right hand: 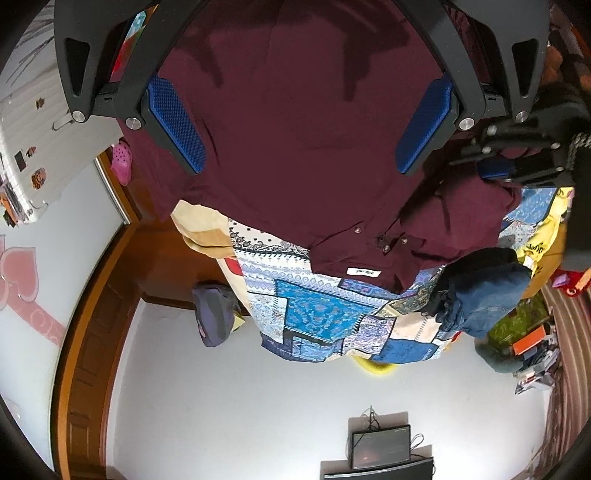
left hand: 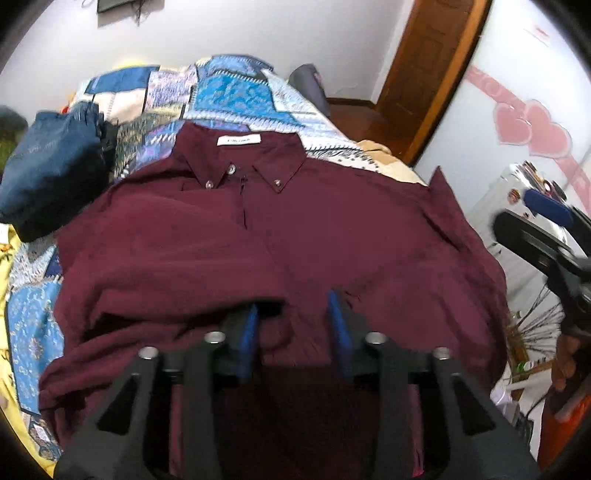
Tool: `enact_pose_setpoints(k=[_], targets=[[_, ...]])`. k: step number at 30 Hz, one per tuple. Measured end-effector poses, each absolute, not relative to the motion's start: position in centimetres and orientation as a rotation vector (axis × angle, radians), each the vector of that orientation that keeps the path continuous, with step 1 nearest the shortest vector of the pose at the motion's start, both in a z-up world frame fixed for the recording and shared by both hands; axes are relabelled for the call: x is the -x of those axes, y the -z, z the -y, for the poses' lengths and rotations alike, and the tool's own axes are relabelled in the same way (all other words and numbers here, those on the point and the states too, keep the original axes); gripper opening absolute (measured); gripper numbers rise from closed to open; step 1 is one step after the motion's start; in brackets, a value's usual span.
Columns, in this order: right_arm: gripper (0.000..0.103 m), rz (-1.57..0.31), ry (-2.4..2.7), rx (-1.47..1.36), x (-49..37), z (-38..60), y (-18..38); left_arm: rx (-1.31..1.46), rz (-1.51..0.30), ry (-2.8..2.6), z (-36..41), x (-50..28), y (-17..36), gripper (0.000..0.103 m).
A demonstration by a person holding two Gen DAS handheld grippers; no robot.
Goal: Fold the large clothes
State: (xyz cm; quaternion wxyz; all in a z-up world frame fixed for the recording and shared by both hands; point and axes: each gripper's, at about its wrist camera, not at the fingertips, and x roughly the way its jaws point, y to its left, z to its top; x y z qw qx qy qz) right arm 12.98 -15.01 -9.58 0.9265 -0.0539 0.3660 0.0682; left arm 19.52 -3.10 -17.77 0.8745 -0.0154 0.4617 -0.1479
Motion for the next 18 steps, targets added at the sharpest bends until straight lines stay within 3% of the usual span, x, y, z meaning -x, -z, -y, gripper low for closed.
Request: enact_pose_setpoints(k=[4, 9, 18], targets=[[0.102, -0.734, -0.159, 0.129, -12.5, 13.8, 9.1, -0.023, -0.884, 0.289, 2.4, -17.9, 15.6, 0.046], [0.102, -0.684, -0.213, 0.172, -12.3, 11.3, 7.6, -0.001, -0.772, 0.215, -1.6, -16.8, 12.4, 0.060], [0.102, -0.681, -0.434, 0.293, -13.8, 3.0, 7.5, 0.081, -0.703, -0.076, -14.0, -14.8, 11.5, 0.066]])
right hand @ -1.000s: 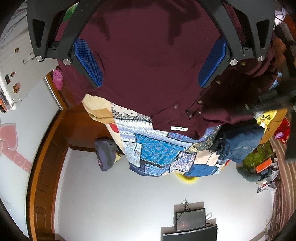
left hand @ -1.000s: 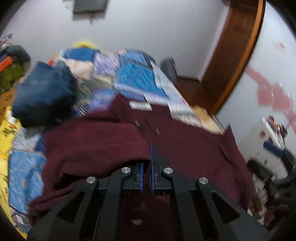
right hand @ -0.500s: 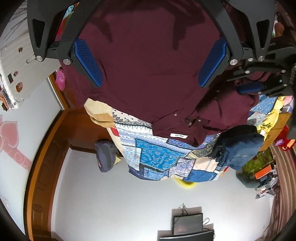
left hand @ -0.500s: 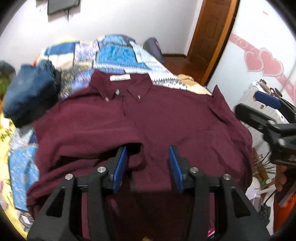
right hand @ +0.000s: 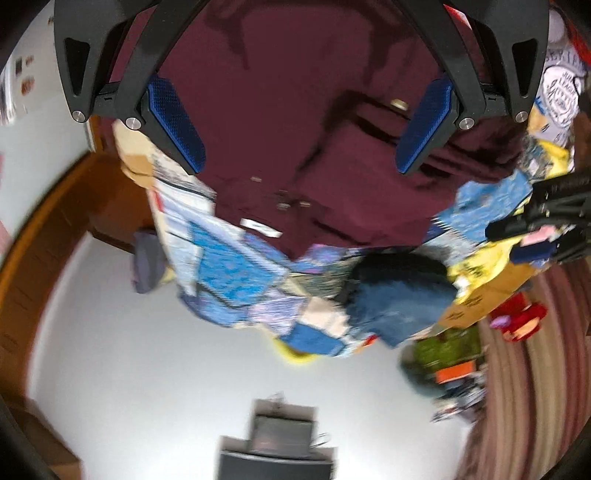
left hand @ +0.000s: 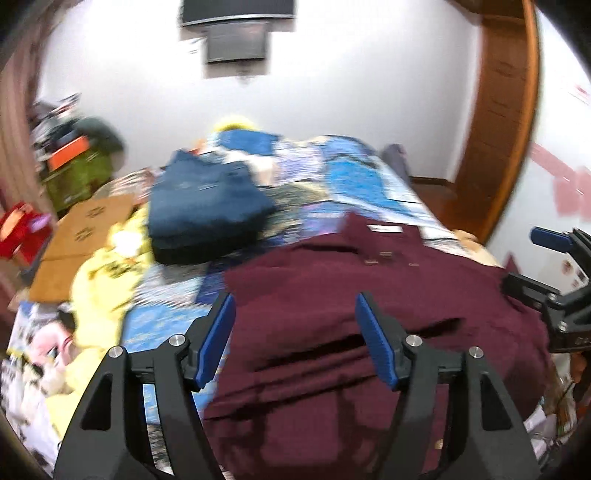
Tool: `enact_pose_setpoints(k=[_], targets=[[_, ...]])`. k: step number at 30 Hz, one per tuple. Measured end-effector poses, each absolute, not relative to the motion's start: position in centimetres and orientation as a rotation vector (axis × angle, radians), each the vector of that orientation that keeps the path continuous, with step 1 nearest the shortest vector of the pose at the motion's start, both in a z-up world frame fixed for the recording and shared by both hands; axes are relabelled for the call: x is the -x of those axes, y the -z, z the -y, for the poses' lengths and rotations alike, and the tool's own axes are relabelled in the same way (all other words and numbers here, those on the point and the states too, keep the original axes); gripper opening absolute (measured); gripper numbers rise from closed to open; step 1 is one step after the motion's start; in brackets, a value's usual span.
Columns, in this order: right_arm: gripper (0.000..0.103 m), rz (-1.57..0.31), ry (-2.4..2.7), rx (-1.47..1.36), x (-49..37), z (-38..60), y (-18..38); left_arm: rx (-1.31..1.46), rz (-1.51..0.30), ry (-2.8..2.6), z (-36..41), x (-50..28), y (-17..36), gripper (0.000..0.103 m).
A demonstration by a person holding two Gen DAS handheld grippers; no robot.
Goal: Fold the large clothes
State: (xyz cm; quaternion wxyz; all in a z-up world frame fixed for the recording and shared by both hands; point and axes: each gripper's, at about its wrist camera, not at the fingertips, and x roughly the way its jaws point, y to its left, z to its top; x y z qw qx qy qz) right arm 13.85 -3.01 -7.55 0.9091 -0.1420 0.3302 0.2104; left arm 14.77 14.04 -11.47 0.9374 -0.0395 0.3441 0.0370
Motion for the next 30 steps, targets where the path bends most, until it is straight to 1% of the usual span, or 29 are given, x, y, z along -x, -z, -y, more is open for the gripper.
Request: enact_pose_setpoints(k=[5, 9, 17, 19, 21, 23, 25, 26, 27, 28, 29, 30], targets=[[0.102, -0.751, -0.552, 0.397, -15.6, -2.9, 9.9, 0.154, -0.735, -0.186, -19.8, -13.6, 13.5, 0.066], [0.101, -0.800, -0.634, 0.502, -16.5, -6.9, 11.6, 0.208, -0.772, -0.238, -23.1, -12.9, 15.8, 0.066], [0.100, -0.994, -0.729, 0.764, -18.5, -13.6, 17.5, 0.263, -0.834, -0.259, -25.5, -12.7, 19.7, 0.066], [0.097, -1.032, -0.729, 0.811, -18.7, -13.9, 18.6, 0.272, -0.846, -0.256, -25.8, -13.0, 20.5, 0.066], [0.089, -1.071, -0.729, 0.852, -19.0, -14.2, 19.8, 0.281, -0.857, -0.251, -25.9, -13.1, 21.1, 0.066], [0.083, -1.075, -0.726, 0.874, -19.2, -14.1, 20.7, 0.298, -0.879, -0.244, -26.1, -13.6, 22.1, 0.066], [0.067, -1.061, -0.711, 0.885, -19.4, -14.0, 21.0, 0.330, -0.903, -0.230, -26.2, -14.1, 23.2, 0.066], [0.052, -1.047, -0.695, 0.883, -19.5, -13.7, 21.0, 0.345, -0.915, -0.219, -26.2, -14.4, 23.7, 0.066], [0.042, -1.037, -0.688, 0.874, -19.6, -13.7, 20.9, 0.355, -0.926, -0.211, -26.0, -14.6, 24.2, 0.066], [0.036, -1.017, -0.679, 0.858, -19.6, -13.4, 20.4, 0.360, -0.937, -0.204, -25.8, -14.8, 24.7, 0.066], [0.026, -0.992, -0.673, 0.842, -19.5, -13.1, 19.8, 0.360, -0.948, -0.200, -25.6, -15.0, 25.1, 0.066], [0.012, -0.971, -0.669, 0.832, -19.5, -13.0, 19.4, 0.360, -0.959, -0.195, -25.3, -15.1, 25.5, 0.066]])
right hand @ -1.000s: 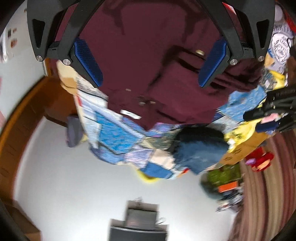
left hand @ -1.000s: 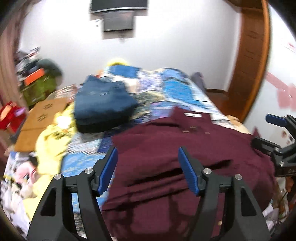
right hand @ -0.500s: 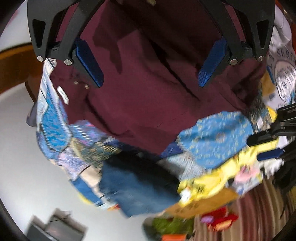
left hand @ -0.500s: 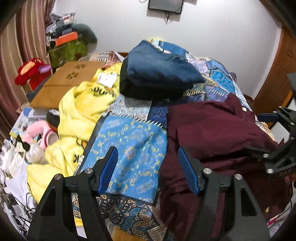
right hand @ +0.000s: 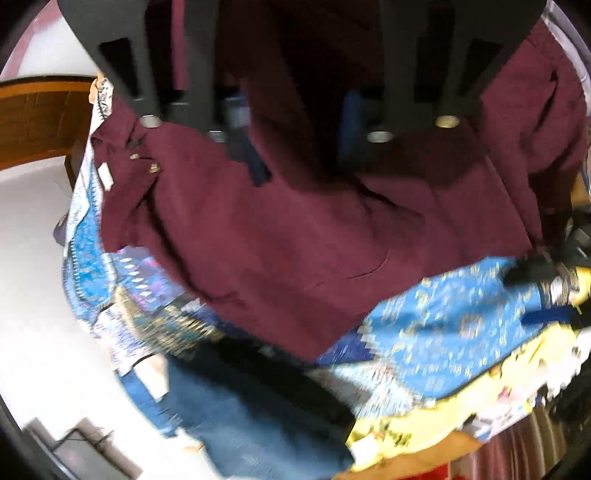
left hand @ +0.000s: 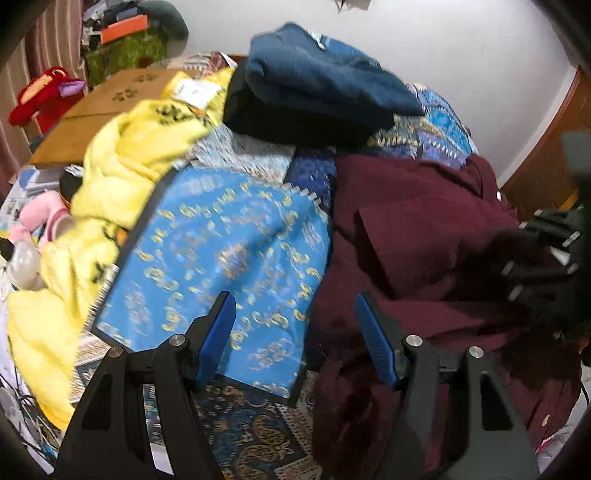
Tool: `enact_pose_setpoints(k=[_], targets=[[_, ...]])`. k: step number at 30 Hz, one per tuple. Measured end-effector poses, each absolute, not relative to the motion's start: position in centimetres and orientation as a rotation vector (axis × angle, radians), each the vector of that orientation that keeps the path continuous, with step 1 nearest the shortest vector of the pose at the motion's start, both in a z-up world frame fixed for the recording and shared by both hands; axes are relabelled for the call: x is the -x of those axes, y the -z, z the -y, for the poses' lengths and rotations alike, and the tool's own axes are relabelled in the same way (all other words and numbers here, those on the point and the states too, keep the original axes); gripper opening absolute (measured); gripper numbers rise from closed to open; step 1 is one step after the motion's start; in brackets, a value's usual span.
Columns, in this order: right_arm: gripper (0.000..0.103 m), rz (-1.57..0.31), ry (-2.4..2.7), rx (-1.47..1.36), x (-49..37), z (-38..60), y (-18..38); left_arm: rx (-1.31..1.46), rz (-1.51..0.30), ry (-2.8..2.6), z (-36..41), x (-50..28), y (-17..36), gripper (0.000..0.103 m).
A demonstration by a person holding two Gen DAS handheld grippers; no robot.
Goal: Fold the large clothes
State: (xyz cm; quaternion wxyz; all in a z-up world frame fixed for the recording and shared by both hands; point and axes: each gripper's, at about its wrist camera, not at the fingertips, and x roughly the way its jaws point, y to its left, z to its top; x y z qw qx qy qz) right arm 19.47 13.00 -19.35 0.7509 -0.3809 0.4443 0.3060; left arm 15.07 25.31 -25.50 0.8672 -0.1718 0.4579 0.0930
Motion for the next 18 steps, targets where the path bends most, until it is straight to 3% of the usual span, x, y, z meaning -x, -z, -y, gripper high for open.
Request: enact_pose_setpoints(k=[11, 18], targets=[[0.010, -0.733, -0.538, 0.405, -19.8, -3.0, 7.8, 0.318, -1.041, -0.185, -23.1, -14.9, 27.3, 0.066], [0.009, -0.687, -0.401, 0.145, -19.7, 6.9, 5.6, 0.284, -1.077, -0.223, -21.9, -14.6, 27.9, 0.067]])
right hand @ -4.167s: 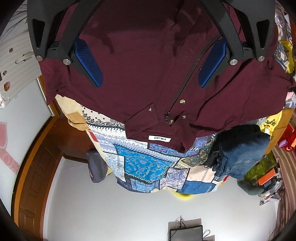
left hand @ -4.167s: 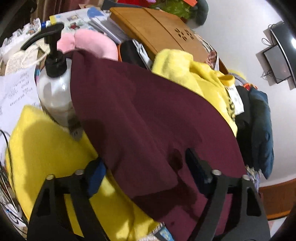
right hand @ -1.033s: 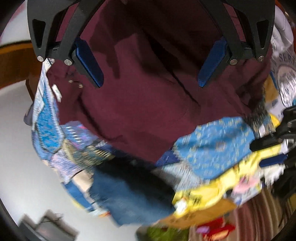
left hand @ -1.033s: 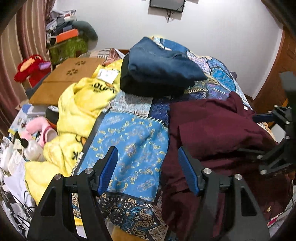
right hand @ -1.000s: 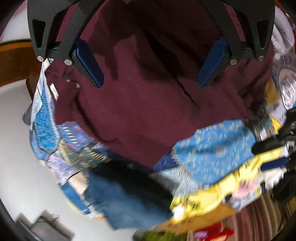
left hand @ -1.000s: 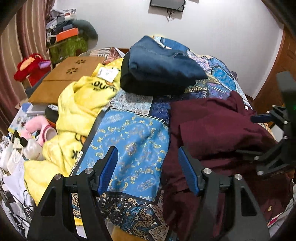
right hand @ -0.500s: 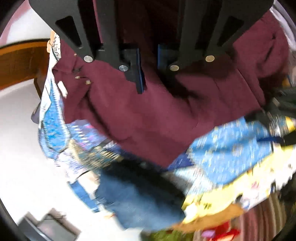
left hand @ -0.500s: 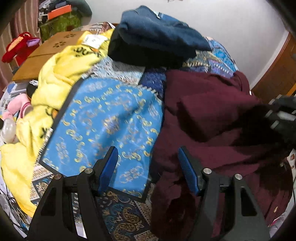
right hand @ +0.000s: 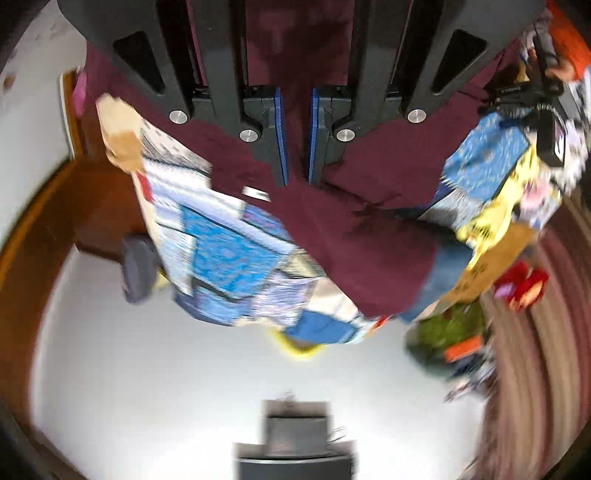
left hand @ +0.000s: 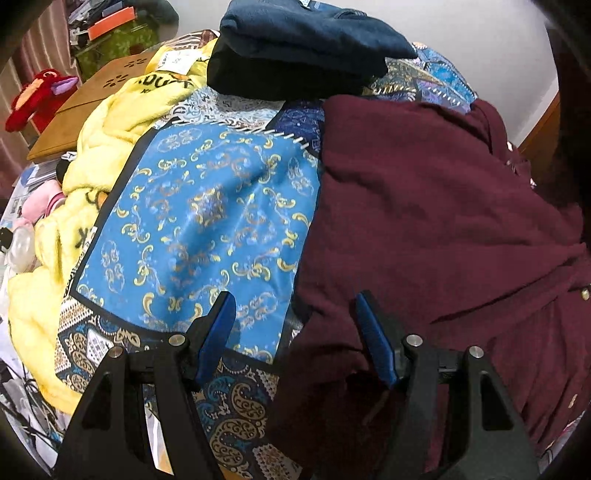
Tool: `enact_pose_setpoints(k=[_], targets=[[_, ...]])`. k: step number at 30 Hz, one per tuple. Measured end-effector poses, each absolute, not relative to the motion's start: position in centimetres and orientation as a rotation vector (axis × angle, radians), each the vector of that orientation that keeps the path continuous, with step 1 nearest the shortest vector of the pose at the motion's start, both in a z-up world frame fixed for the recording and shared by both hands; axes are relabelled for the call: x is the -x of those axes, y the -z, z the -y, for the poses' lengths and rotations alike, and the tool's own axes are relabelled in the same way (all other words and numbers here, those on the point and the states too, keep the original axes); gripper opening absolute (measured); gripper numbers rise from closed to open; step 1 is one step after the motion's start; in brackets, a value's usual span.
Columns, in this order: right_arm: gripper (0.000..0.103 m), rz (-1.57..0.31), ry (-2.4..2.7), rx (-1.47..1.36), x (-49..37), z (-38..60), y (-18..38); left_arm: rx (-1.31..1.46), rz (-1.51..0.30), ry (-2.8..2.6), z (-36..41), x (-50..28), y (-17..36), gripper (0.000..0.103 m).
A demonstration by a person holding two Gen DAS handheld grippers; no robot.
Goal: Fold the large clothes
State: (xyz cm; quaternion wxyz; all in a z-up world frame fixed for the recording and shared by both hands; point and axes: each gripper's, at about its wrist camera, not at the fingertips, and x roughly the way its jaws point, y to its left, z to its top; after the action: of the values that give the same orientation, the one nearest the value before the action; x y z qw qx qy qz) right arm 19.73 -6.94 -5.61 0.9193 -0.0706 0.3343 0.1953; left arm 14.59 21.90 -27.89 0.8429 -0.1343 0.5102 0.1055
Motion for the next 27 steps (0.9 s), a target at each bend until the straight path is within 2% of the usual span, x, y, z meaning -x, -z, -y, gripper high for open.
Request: enact_pose_setpoints(k=[4, 8, 14, 16, 19, 20, 21, 23, 27], targets=[[0.009, -0.704, -0.314, 0.040, -19.1, 12.5, 6.8, 0.280, -1.094, -0.257, -21.4, -14.6, 28.2, 0.067], [0.010, -0.803, -0.234, -0.027, -19.5, 16.6, 10.0, 0.254, -1.102, -0.291, -20.7, -14.8, 28.1, 0.067], [0.010, -0.936, -0.186, 0.001, -20.4, 18.0, 13.1, 0.220, -1.093, -0.301, -20.3, -15.1, 26.8, 0.066], [0.013, -0.961, -0.210, 0.008, -20.9, 17.5, 13.2, 0.206, -1.075, -0.298, -20.3, -15.6, 25.8, 0.066], [0.038, -0.976, -0.264, 0.006, -22.2, 15.8, 12.6, 0.179, -1.031, -0.290, -20.0, -16.4, 24.0, 0.066], [0.052, -0.966, -0.275, 0.010, -22.3, 16.0, 12.7, 0.176, -1.018, -0.286, -20.0, -16.6, 23.5, 0.066], [0.060, -0.957, -0.288, 0.017, -22.7, 15.4, 12.4, 0.175, -0.999, -0.280, -19.9, -16.9, 22.8, 0.066], [0.065, -0.930, -0.319, 0.035, -23.8, 14.1, 12.2, 0.176, -0.960, -0.262, -19.7, -17.6, 21.4, 0.066], [0.066, -0.974, -0.319, 0.021, -27.7, 12.0, 13.1, 0.171, -0.886, -0.210, -18.9, -19.3, 18.9, 0.066]])
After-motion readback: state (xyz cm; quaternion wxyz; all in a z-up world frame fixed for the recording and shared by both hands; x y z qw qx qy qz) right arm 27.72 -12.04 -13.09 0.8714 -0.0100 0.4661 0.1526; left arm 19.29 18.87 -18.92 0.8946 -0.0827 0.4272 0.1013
